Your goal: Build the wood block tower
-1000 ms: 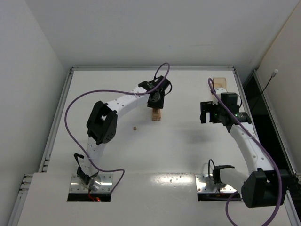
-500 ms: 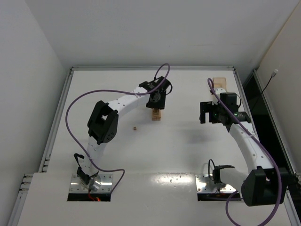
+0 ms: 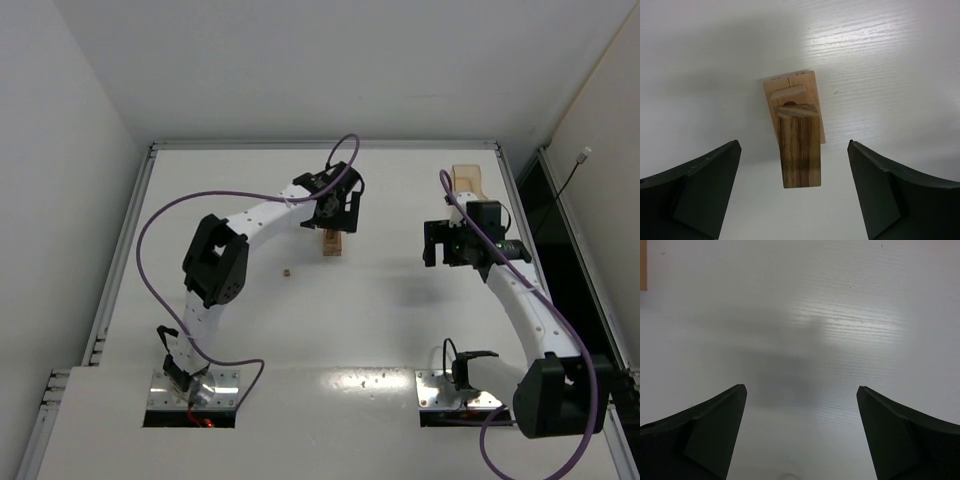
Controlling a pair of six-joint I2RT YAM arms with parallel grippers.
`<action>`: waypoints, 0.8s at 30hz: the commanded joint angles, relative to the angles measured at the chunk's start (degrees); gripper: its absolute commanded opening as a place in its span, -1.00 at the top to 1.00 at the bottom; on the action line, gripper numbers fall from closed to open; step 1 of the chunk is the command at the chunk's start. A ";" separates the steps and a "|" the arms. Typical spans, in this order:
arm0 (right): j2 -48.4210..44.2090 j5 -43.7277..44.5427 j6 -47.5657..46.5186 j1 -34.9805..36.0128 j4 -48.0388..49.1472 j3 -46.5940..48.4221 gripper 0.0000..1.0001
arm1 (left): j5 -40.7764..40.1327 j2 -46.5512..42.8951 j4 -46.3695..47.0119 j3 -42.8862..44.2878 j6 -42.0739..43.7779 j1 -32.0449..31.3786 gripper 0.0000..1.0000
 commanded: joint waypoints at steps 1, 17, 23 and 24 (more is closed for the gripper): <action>-1.34 -0.73 0.79 -0.33 2.26 -0.94 -0.79 | -0.39 -8.31 1.07 -2.48 1.01 0.41 -0.73; 2.68 -30.53 -17.30 14.84 4.99 11.01 -0.52 | 0.55 -34.96 6.26 -24.03 10.07 23.29 -0.89; 15.77 -25.87 -28.48 35.51 0.87 21.46 -0.37 | 21.03 -32.24 8.88 -28.25 8.75 44.50 -0.98; 18.32 -25.87 -29.00 37.01 0.86 23.04 -0.34 | 22.62 -32.23 8.89 -28.86 8.75 45.93 -0.98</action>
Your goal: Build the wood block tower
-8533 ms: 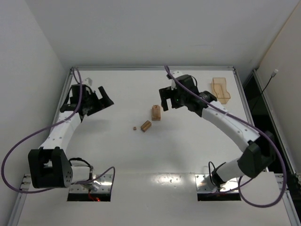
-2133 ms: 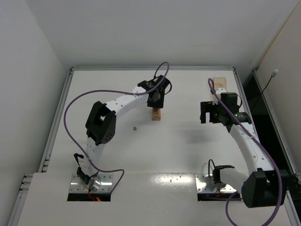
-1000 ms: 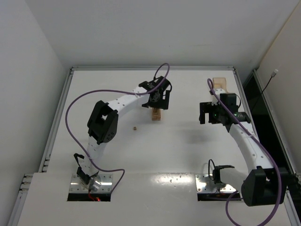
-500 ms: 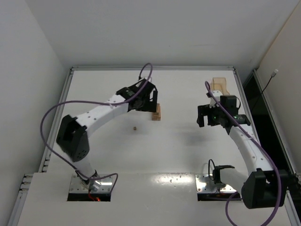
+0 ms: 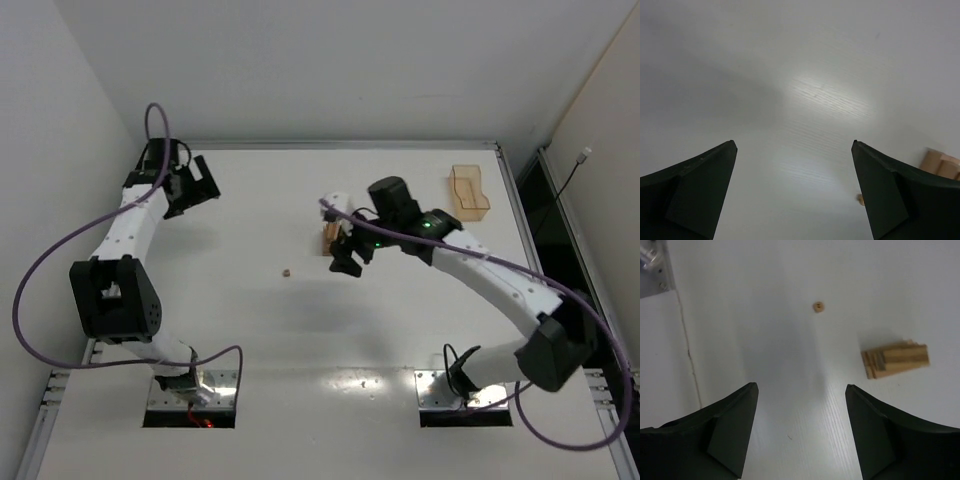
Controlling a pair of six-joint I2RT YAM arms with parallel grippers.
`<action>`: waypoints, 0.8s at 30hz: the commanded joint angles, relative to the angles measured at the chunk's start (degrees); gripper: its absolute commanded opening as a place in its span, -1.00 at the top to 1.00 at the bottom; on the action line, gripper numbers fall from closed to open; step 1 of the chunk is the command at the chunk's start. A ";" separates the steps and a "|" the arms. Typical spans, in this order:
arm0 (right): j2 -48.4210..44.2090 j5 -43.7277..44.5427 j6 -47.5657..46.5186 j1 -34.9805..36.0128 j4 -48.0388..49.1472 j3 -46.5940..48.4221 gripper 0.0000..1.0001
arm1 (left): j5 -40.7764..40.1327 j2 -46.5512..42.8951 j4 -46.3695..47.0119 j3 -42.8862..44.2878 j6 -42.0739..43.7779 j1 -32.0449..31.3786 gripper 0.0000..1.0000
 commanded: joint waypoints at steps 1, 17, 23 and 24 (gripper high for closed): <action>10.84 -1.21 -6.64 6.11 -1.54 7.85 -0.34 | 11.75 -0.39 0.65 -1.39 0.90 5.22 -0.98; 39.63 5.46 1.70 8.94 5.92 25.29 -0.07 | 17.03 2.42 1.18 0.01 2.84 12.61 -0.98; 43.23 7.93 1.70 10.17 7.25 28.00 -0.07 | 17.56 4.36 1.18 1.25 2.84 13.14 -0.98; 43.85 7.93 1.70 10.17 7.24 28.01 -0.05 | 18.08 4.88 1.18 1.77 2.84 13.14 -0.98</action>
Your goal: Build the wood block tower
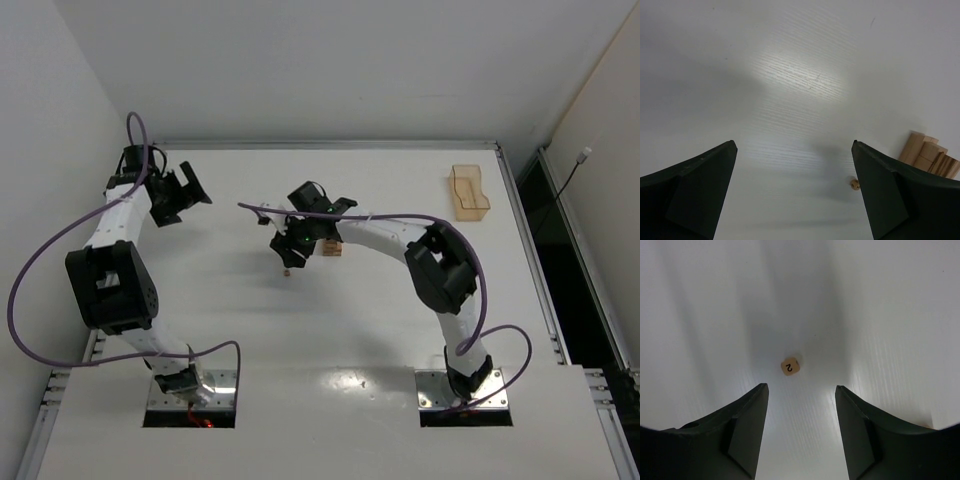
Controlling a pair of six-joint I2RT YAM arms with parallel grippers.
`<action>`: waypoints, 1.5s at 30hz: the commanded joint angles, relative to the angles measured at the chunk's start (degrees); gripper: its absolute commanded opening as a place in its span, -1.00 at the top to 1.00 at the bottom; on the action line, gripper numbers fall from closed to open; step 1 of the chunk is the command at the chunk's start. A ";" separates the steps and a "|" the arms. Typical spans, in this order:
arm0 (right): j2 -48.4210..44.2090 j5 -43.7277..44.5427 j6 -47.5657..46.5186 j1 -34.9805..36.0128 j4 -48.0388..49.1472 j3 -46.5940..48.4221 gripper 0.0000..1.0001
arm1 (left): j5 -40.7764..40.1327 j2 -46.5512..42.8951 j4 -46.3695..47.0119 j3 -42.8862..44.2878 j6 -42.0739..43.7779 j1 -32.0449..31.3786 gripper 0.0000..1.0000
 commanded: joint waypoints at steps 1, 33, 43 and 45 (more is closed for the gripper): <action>2.15 0.72 0.48 0.77 2.83 3.82 -0.05 | 1.69 0.08 1.22 2.78 0.65 1.03 -0.98; 10.33 1.42 -1.54 3.23 0.98 6.72 0.10 | 3.89 4.03 0.70 5.59 0.12 2.70 -0.98; 11.38 3.00 -1.01 3.23 1.51 6.11 1.00 | 4.41 4.56 0.70 6.64 0.12 2.70 -0.98; 10.86 4.14 -1.54 3.23 1.51 5.49 1.00 | 4.41 4.56 0.70 6.64 0.12 3.22 -0.98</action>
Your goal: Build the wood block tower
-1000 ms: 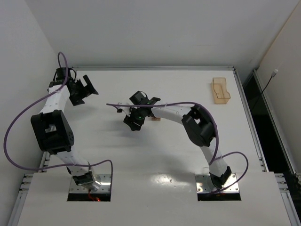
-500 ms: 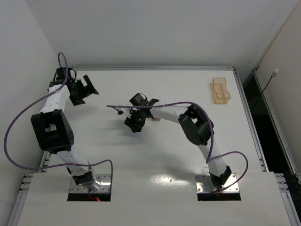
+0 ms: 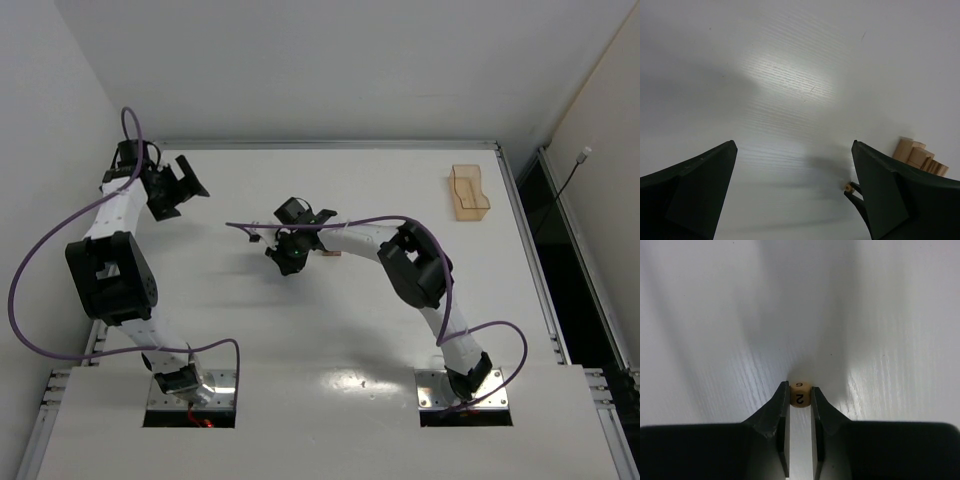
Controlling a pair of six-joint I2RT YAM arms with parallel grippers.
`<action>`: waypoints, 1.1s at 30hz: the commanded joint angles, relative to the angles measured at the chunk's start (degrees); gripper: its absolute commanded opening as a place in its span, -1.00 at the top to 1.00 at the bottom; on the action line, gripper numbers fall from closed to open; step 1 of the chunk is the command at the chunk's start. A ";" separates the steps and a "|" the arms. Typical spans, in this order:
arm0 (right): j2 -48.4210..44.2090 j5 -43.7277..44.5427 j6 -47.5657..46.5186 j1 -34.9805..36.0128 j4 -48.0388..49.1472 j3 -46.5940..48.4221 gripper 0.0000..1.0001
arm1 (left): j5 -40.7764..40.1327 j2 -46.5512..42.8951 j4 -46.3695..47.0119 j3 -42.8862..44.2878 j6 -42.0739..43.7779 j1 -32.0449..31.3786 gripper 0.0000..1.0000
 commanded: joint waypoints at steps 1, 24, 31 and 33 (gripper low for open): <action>-0.18 1.37 -0.58 0.15 1.83 0.07 1.00 | 1.05 0.30 0.72 2.30 0.15 1.39 -0.98; -24.27 33.18 54.94 -5.29 -15.64 3.33 1.00 | -4.31 -9.46 4.76 -8.78 -4.07 -7.84 -0.98; -20.93 36.00 58.48 -8.46 -16.71 1.47 1.00 | -4.31 -9.46 4.76 -7.72 -4.07 -7.84 -0.98; -20.14 34.07 59.27 -10.04 -16.18 1.47 1.00 | -4.31 -9.99 4.76 -7.72 -4.07 -7.84 -0.98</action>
